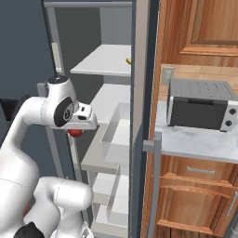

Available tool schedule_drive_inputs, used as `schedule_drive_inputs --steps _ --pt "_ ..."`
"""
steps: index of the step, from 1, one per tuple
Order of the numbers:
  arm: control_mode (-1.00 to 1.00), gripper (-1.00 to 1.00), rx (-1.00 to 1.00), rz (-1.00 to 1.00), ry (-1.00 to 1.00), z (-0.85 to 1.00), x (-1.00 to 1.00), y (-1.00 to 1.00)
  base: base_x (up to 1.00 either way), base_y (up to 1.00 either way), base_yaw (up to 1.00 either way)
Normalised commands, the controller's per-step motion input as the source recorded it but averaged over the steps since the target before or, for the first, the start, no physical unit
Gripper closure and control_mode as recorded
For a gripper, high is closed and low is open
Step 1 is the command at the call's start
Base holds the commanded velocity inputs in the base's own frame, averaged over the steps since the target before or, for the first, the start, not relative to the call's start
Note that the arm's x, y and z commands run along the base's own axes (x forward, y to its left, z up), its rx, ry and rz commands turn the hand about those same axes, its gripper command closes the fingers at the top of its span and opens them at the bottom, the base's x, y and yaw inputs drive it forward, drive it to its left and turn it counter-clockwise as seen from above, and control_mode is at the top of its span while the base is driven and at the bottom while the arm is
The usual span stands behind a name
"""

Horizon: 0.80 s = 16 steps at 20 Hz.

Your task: Grab the lemon wedge and onion from the fridge, place them in the blender, close the lid, and turn on the blender to create a marinade.

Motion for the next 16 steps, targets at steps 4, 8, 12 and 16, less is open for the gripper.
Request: schedule_drive_inputs --steps 4,8,12,16 --pt "-1.0 1.0 0.0 0.01 -0.02 0.0 -0.4 0.11 0.0 0.0 0.0" --pt "-1.0 1.0 0.0 0.0 0.0 0.01 -0.01 -0.01 0.0 0.0 0.0" --pt "-1.0 1.0 0.0 0.0 0.0 0.0 0.0 -0.01 0.0 0.0 0.0" --pt "-1.0 1.0 0.0 0.0 0.0 0.0 0.0 0.0 0.0 0.0 0.0"
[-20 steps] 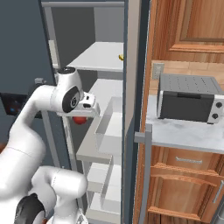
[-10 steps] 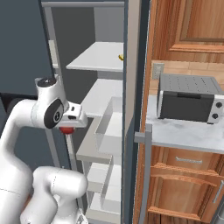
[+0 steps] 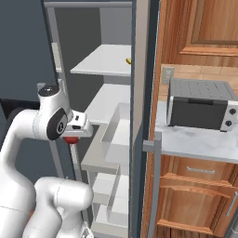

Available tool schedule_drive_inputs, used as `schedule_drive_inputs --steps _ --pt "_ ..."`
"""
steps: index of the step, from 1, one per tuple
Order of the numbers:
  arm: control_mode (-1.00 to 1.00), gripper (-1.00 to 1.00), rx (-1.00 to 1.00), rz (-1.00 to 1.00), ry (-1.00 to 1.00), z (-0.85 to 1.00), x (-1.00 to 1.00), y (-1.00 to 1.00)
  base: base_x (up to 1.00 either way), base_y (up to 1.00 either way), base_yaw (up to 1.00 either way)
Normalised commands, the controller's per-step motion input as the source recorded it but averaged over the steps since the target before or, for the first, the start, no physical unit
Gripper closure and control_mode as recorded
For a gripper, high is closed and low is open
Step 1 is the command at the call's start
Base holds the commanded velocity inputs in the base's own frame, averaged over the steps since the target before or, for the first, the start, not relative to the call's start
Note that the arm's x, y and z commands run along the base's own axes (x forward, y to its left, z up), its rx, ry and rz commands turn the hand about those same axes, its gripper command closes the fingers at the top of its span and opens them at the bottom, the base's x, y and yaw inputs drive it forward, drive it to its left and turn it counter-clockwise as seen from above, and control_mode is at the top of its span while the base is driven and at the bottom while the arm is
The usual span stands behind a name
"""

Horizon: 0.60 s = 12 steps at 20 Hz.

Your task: Grab the lemon wedge and onion from the fridge, place them in the blender, close the lid, and turn on the blender to create a marinade.

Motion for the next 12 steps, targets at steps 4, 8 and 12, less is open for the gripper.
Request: schedule_drive_inputs --steps 4,8,12 --pt "-1.0 1.0 0.0 -0.01 0.0 0.0 -0.09 0.03 0.0 0.0 0.0" --pt "-1.0 1.0 0.0 -0.05 -0.04 -0.03 -0.74 0.24 0.0 0.0 0.0" --pt "-1.0 1.0 0.0 -0.05 -0.11 -0.03 -0.83 0.55 0.0 0.0 0.0"
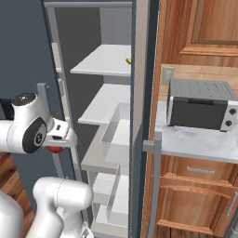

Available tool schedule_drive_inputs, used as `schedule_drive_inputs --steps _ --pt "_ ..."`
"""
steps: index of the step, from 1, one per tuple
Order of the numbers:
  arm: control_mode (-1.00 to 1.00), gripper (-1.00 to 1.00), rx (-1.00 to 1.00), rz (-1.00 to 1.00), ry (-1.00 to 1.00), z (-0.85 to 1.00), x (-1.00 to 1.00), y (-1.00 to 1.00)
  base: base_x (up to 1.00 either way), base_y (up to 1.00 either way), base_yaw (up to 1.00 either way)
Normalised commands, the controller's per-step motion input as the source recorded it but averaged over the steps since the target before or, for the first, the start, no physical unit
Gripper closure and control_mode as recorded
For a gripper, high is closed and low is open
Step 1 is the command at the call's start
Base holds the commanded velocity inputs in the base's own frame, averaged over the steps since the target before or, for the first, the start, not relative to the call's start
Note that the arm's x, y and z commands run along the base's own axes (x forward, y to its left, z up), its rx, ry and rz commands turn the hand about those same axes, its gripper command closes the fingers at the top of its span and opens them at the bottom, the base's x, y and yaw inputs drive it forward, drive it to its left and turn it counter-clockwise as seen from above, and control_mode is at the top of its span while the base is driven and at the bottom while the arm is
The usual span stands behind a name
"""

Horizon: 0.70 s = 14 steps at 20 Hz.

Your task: Grab the lemon wedge and onion from the fridge, place them in the blender, close the lid, and turn on the blender to create a marinade.

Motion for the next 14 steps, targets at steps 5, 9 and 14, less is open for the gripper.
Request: schedule_drive_inputs --steps 5,9,14 --pt "-1.0 1.0 0.0 -0.09 -0.14 -0.02 -0.82 0.37 0.0 0.0 0.0" --pt "-1.0 1.0 0.1 -0.18 -0.08 0.0 -0.05 -0.29 0.0 0.0 0.0" --pt "-1.0 1.0 0.16 -0.13 -0.03 0.0 0.0 -0.63 0.0 0.0 0.0"
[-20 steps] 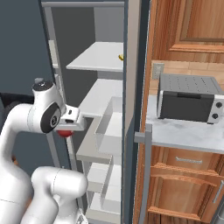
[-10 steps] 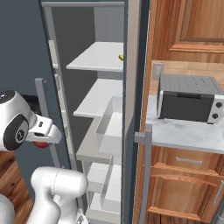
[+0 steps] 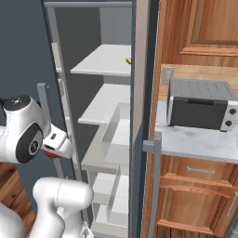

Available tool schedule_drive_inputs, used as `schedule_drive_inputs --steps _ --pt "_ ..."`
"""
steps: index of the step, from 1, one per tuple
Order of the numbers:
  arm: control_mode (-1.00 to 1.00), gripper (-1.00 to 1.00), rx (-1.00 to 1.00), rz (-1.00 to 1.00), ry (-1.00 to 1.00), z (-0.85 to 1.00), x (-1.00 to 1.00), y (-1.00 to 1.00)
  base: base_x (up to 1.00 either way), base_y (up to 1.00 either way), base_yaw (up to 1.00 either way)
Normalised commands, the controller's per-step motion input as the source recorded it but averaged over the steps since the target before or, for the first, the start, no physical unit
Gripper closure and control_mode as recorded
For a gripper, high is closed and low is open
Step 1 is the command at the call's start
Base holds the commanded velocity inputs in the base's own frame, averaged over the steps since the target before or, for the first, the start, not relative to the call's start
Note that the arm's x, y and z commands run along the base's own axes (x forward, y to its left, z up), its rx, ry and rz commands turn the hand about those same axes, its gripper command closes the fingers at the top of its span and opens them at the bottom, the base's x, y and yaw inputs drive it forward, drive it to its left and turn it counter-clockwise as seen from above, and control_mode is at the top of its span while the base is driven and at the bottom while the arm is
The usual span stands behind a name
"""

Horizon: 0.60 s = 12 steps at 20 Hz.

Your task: Grab the lemon wedge and onion from the fridge, place them in the blender, close the lid, and turn on the blender to create a marinade.

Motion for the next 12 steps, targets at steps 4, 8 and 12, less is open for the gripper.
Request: schedule_drive_inputs --steps 4,8,12 --pt "-1.0 1.0 0.1 -0.07 -0.01 0.0 0.0 -0.35 0.0 0.0 0.0" --pt "-1.0 1.0 0.07 -0.03 -0.04 0.0 0.0 -0.24 0.0 0.0 0.0" --pt "-1.0 1.0 0.06 0.0 -0.07 0.0 -0.02 -0.15 0.0 0.0 0.0"
